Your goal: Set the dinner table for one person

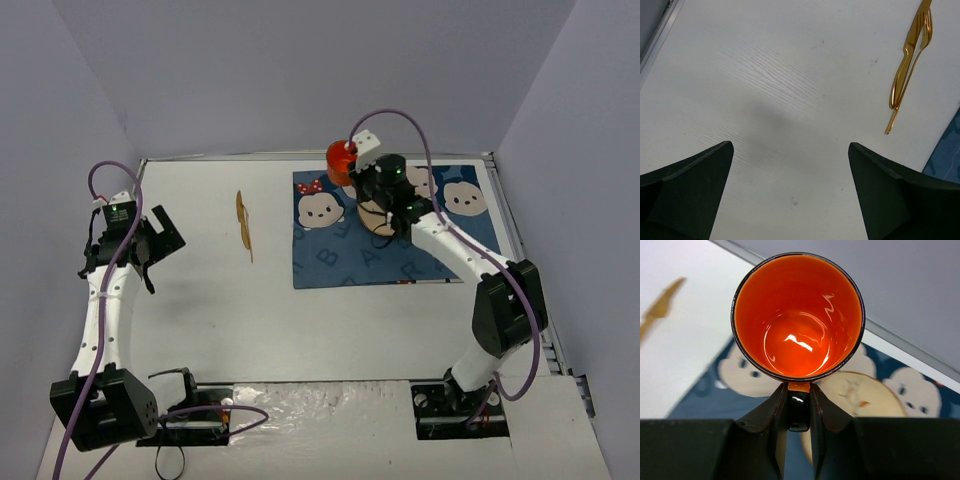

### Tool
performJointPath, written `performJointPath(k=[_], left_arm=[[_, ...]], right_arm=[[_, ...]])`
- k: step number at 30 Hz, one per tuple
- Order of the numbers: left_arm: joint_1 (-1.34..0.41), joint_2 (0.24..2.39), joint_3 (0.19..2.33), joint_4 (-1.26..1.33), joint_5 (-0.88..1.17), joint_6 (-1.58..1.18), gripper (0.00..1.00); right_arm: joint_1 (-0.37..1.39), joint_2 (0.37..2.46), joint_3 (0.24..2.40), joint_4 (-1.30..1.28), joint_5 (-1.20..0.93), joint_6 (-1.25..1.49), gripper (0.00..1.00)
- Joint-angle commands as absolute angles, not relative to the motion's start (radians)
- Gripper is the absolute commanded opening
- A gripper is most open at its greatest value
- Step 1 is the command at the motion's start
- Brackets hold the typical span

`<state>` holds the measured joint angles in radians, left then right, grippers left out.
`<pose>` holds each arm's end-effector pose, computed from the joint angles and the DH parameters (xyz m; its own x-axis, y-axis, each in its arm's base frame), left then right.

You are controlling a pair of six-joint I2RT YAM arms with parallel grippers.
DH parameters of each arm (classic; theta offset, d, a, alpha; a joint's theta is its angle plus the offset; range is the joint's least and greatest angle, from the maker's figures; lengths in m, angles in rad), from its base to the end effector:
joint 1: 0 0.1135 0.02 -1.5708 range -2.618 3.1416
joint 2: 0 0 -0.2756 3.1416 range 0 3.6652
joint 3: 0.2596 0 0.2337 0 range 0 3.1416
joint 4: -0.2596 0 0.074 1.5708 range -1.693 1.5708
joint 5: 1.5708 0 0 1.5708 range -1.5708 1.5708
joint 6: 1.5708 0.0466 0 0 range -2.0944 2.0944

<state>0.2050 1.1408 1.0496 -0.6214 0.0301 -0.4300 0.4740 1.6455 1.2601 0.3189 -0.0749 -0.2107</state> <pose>0.2223 0.0448 0.3243 -0.5063 -0.5309 -0.6796 -0.4315 0.8383 -0.3333 0.3477 0.1823 0.3510 0.0513 -0.2081 -0.9768 -0.5224 0.8280 -0.2038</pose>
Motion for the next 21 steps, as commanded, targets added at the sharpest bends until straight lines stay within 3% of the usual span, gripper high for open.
performJointPath(k=[1, 9, 21], left_arm=[[0.213, 1.112, 1.064, -0.583, 0.046, -0.418, 0.97], [0.213, 1.118, 1.058, -0.580, 0.071, -0.413, 0.97], [0.212, 1.145, 1.057, -0.579, 0.105, -0.399, 0.97]], right_arm=[[0.292, 1.605, 1.377, 0.358, -0.182, -0.294, 0.00], [0.020, 1.764, 1.539, 0.285, -0.324, -0.322, 0.00], [-0.127, 2.033, 1.730, 0.288, -0.285, -0.353, 0.00]])
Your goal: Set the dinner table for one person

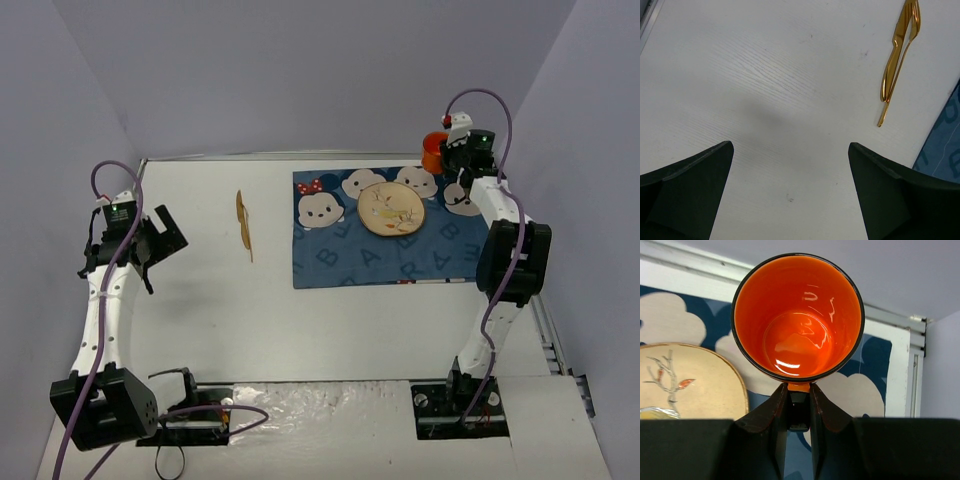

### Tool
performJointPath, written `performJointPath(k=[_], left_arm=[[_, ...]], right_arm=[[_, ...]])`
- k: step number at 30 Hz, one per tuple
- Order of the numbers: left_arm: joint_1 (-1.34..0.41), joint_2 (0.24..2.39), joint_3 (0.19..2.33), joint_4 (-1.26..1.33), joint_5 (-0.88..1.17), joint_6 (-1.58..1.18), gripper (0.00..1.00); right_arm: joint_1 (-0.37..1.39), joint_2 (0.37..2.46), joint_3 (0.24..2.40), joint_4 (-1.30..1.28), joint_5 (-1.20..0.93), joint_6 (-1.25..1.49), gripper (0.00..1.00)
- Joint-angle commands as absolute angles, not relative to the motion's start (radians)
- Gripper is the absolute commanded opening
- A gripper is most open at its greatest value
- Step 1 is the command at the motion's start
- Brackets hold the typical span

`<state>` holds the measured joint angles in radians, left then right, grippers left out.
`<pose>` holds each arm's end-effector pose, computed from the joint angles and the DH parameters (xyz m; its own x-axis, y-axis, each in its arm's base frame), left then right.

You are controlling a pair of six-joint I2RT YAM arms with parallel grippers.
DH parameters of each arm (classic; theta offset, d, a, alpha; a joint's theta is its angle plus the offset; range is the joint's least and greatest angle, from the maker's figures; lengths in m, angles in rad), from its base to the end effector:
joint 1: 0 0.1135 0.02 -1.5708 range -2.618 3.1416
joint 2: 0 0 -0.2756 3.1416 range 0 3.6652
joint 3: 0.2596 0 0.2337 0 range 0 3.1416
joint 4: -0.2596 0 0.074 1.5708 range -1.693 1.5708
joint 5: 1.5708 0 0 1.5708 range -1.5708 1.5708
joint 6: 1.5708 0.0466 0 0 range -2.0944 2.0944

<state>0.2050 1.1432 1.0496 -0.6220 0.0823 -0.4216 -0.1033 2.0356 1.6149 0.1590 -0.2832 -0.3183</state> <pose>0.2231 0.0425 0.3239 -0.5279 -0.5263 -0.6665 -0.3925 0.8472 -0.3580 0.4876 -0.0375 0.2917 -0.1914 -0.2823 -0.9401 -0.2415 0.9419 -0.2336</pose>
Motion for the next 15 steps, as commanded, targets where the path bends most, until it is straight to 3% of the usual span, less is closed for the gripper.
performJointPath(k=[1, 15], left_arm=[[0.212, 1.147, 1.058, -0.578, 0.111, -0.395, 0.97], [0.212, 1.170, 1.057, -0.567, 0.138, -0.383, 0.97]], right_arm=[[-0.131, 2.050, 1.740, 0.288, -0.280, -0.367, 0.00], [-0.220, 2.188, 1.791, 0.351, -0.337, -0.333, 0.00]])
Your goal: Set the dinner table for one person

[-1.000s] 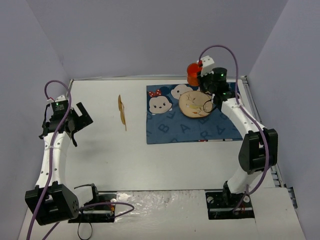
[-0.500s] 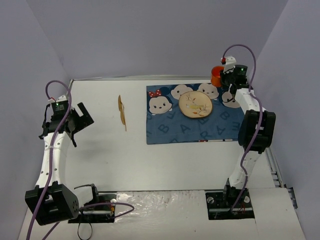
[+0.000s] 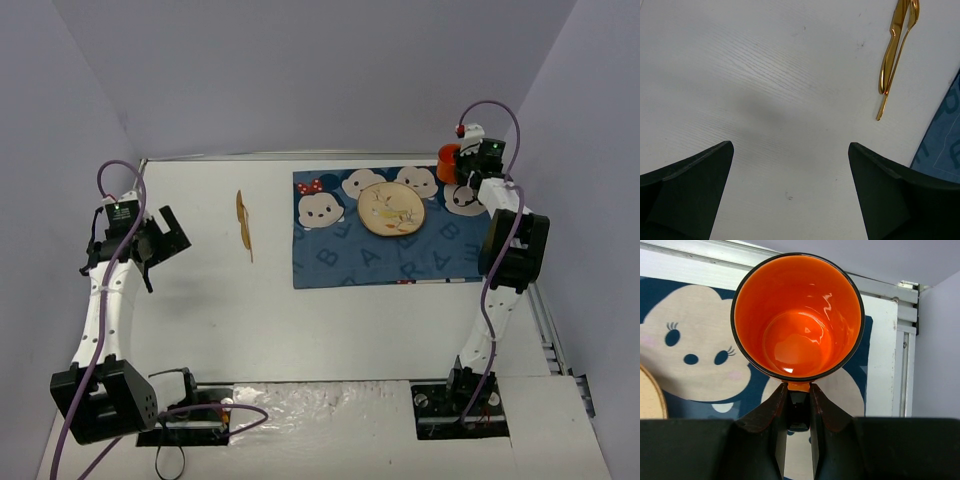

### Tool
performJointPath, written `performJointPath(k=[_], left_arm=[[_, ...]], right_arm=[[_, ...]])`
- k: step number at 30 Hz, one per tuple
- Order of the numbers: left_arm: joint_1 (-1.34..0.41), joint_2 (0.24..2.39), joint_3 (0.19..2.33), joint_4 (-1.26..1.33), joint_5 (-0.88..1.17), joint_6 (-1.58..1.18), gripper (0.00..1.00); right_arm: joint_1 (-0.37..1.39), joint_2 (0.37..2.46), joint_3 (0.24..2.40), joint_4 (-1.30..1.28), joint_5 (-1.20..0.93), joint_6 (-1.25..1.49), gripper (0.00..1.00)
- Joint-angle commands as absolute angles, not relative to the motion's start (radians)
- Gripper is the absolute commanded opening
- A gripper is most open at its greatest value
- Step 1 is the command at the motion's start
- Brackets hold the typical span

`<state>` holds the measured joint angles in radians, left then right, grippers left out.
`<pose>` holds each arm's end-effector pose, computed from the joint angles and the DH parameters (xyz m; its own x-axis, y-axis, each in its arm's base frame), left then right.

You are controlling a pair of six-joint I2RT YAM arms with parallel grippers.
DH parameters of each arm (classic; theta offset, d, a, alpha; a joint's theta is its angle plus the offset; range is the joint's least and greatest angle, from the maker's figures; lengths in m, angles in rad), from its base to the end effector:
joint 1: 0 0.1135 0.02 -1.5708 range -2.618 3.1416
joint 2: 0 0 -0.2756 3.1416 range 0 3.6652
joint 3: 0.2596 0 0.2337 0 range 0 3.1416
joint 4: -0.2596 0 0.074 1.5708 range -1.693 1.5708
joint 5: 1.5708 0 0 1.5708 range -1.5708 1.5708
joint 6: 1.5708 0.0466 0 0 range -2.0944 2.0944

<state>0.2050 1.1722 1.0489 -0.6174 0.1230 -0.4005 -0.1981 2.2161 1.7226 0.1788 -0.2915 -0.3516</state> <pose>0.2296 0.0419 0.3181 -0.5642 -0.5125 -0.6473 -0.3620 0.8582 -0.3640 0.5183 -0.0904 0.2428 -0.2576 -0.2848 -0.9234 -0.1791 0.9531 -0.2440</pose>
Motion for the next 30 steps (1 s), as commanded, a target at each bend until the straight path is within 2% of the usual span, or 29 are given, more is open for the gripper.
performJointPath(k=[1, 17, 20, 22, 25, 26, 28, 30], left_arm=[[0.213, 1.170, 1.057, -0.566, 0.139, -0.382, 0.97], [0.212, 1.177, 1.054, -0.562, 0.140, -0.380, 0.97], [0.212, 1.178, 1.054, -0.563, 0.141, -0.382, 0.97], [0.213, 1.178, 1.055, -0.566, 0.141, -0.382, 0.97], [0.212, 1.178, 1.055, -0.566, 0.144, -0.382, 0.97], [0.212, 1.178, 1.055, -0.567, 0.143, -0.383, 0.97], [0.212, 1.177, 1.055, -0.570, 0.143, -0.386, 0.97], [0.212, 1.178, 1.056, -0.574, 0.144, -0.388, 0.97]], right_arm=[[-0.226, 2.194, 1.792, 0.355, -0.343, -0.327, 0.00], [-0.265, 2.238, 1.756, 0.392, -0.436, -0.339, 0.00], [-0.270, 2.236, 1.738, 0.408, -0.423, -0.331, 0.04], [-0.274, 2.231, 1.720, 0.424, -0.419, -0.319, 0.15], [-0.278, 2.221, 1.708, 0.432, -0.401, -0.311, 0.44], [-0.278, 2.211, 1.703, 0.435, -0.395, -0.305, 0.48], [-0.277, 2.181, 1.683, 0.451, -0.382, -0.282, 0.63], [-0.276, 2.144, 1.656, 0.476, -0.372, -0.248, 0.70]])
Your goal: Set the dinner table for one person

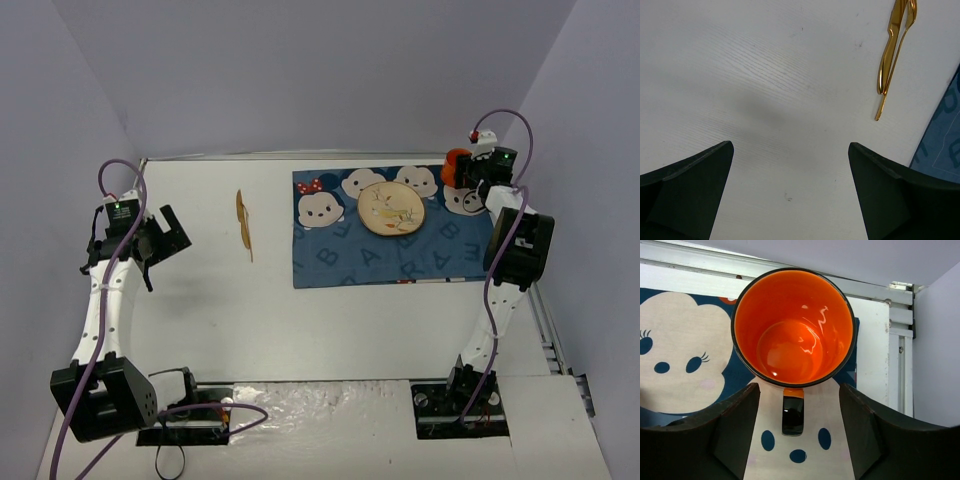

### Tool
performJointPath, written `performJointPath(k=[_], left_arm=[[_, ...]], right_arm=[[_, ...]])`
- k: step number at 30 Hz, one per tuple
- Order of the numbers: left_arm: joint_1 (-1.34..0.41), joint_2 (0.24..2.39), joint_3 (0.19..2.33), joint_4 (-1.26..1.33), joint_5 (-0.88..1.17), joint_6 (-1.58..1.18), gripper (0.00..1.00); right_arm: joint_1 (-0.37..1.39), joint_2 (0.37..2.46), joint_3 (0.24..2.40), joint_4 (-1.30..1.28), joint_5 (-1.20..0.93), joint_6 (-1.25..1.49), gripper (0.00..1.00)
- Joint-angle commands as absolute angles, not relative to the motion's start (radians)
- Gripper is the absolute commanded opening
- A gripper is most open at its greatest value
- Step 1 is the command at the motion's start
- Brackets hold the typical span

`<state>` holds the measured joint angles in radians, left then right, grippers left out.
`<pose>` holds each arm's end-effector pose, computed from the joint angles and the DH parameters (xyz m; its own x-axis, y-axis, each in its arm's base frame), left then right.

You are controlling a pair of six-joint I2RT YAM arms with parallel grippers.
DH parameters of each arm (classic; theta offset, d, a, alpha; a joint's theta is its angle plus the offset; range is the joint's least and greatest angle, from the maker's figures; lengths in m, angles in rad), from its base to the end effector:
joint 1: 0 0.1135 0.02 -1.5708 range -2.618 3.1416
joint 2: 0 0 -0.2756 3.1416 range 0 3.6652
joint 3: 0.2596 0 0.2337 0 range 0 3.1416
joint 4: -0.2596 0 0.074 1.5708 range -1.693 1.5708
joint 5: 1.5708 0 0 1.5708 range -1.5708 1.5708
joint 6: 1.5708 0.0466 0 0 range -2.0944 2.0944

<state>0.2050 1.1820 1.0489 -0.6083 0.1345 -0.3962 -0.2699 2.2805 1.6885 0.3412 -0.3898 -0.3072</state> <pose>0.2323 0.0419 0.3169 -0.5695 -0.5090 -0.6454 -0.3519 0.8606 -0.3682 0.5193 -0.1253 0.2172 -0.1953 -0.2362 -0.9519 -0.1754 0.9633 -0.2030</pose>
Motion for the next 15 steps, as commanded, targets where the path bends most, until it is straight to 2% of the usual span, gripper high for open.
performJointPath(k=[1, 8, 15], left_arm=[[0.212, 1.180, 1.056, -0.575, 0.146, -0.389, 0.97], [0.190, 1.193, 1.054, -0.576, 0.160, -0.419, 0.97], [0.064, 1.242, 1.075, -0.605, 0.082, -0.446, 0.97]], right_arm=[[-0.274, 2.123, 1.642, 0.487, -0.370, -0.232, 0.73], [-0.174, 1.931, 1.506, 0.523, -0.233, -0.093, 0.91], [0.041, 1.690, 1.243, 0.481, -0.081, 0.039, 0.98]])
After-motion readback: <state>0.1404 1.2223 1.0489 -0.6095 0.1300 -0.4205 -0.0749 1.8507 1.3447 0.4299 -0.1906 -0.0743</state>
